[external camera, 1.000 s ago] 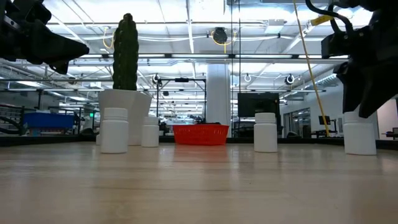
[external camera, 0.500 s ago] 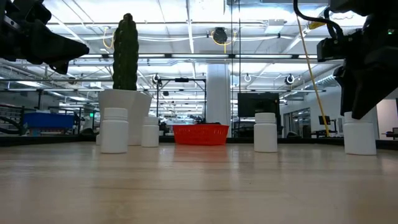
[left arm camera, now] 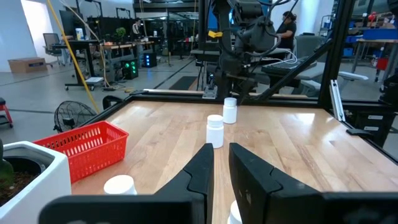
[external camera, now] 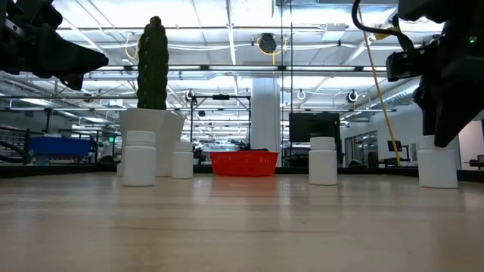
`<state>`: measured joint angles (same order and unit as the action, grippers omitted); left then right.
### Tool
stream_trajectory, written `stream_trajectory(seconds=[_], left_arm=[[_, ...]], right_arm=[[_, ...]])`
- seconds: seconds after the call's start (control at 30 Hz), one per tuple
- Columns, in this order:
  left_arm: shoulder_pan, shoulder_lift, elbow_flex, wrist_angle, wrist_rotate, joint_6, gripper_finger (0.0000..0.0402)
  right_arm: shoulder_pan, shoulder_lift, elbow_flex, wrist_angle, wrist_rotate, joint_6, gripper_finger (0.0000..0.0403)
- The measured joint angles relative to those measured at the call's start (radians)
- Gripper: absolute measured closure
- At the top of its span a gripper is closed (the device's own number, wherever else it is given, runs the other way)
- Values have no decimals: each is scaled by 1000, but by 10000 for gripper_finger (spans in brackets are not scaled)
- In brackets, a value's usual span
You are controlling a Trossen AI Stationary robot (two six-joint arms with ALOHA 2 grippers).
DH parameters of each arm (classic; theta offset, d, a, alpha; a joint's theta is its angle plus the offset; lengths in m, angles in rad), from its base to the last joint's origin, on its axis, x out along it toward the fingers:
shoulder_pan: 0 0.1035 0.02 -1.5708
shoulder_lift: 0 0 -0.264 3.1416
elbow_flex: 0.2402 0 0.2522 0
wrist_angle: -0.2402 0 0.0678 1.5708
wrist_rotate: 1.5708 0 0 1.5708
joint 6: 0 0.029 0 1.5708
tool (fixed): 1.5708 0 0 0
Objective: Pick and place pill bottles into a basket
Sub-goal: Put the white pill bottle into the red bin
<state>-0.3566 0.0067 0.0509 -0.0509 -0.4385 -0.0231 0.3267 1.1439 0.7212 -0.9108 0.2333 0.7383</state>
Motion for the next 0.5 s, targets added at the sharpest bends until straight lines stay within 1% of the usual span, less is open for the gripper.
stream_trajectory(seconds=[0.13,0.23,0.5], left_arm=[[0,0,0,0,0,0,346],[0,0,0,0,0,0,346],[0,0,0,0,0,0,346]], right_arm=[[0,19,0,8,0,-8,150],[0,28,0,9,1,-16,158],[0,28,1,13,1,-21,216]])
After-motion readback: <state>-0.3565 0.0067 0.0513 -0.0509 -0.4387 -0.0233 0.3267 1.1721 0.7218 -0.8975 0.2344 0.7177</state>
